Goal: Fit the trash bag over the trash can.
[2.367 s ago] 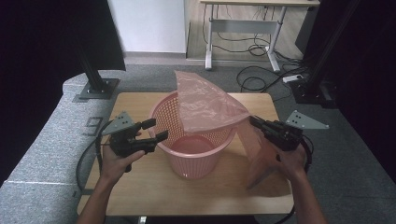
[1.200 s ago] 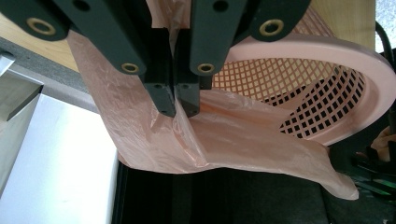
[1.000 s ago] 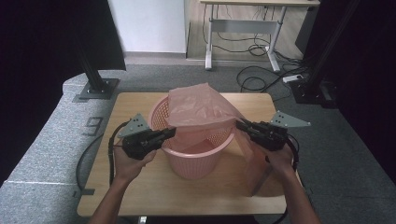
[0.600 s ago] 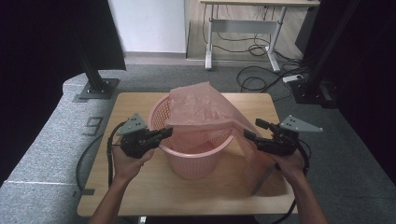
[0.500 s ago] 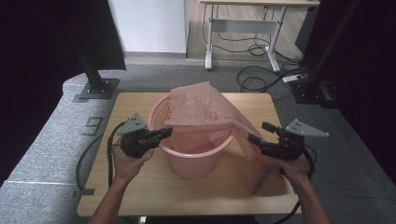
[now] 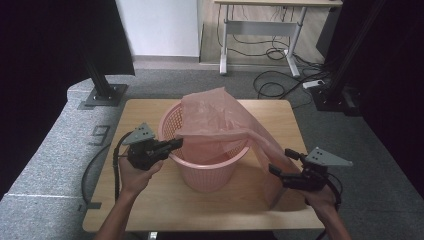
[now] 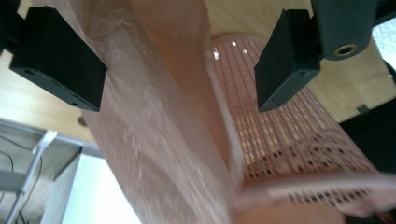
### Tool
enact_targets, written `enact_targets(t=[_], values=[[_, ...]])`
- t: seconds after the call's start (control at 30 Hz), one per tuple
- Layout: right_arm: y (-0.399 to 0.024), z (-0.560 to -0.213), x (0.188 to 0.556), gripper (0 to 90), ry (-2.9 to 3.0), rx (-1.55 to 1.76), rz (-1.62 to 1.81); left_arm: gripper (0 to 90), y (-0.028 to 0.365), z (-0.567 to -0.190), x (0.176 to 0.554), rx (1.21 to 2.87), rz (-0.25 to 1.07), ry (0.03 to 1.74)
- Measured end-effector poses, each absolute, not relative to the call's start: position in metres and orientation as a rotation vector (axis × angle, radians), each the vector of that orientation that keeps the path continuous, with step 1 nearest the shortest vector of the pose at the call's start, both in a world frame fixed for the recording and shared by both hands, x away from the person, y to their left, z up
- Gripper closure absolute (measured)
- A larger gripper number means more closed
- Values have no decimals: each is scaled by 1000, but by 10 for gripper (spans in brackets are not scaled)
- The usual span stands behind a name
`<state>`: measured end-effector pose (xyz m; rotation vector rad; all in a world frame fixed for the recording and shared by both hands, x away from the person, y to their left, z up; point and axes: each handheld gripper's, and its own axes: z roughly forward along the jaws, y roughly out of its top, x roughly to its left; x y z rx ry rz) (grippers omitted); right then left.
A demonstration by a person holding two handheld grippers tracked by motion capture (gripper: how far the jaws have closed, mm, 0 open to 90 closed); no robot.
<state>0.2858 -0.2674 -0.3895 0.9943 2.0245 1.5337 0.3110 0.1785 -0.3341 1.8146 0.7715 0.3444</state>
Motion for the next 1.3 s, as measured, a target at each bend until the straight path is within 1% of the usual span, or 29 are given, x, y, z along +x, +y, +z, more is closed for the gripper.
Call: enact_targets(t=[0.1, 0.2, 0.27, 0.3, 0.4, 0.47, 0.57, 0.63, 0.73, 0.87, 0.93, 1.13, 1.3], values=[[-263, -401, 291, 170, 2037, 1028, 1469, 897, 179, -334, 311, 1815, 340, 773], [-260, -411, 295, 200, 2033, 1048, 1417, 897, 179, -334, 312, 1815, 338, 775], [-259, -415, 297, 241, 2030, 1063, 1407, 897, 180, -334, 312, 1814, 337, 776], [-259, -416, 297, 276, 2030, 1062, 1408, 897, 179, -334, 312, 1814, 336, 775], [-262, -419, 298, 440, 2027, 1046, 1414, 897, 179, -335, 313, 1812, 328, 779], [-263, -419, 298, 450, 2024, 1055, 1415, 897, 179, -335, 313, 1812, 326, 781], [-266, -419, 299, 630, 2018, 1084, 1418, 897, 178, -335, 312, 1811, 324, 778], [-268, -418, 299, 696, 2013, 1087, 1423, 897, 178, -335, 312, 1811, 322, 778], [-272, -411, 299, 761, 1984, 1077, 1422, 897, 179, -336, 313, 1809, 317, 780], [-278, -396, 298, 812, 1913, 1055, 1440, 897, 179, -337, 315, 1802, 294, 778], [-281, -386, 298, 823, 1873, 1044, 1466, 897, 177, -336, 316, 1808, 292, 772], [-281, -360, 300, 835, 1804, 980, 1535, 893, 173, -334, 316, 1808, 284, 763], [-285, -351, 298, 841, 1775, 951, 1548, 892, 174, -335, 312, 1817, 261, 737]])
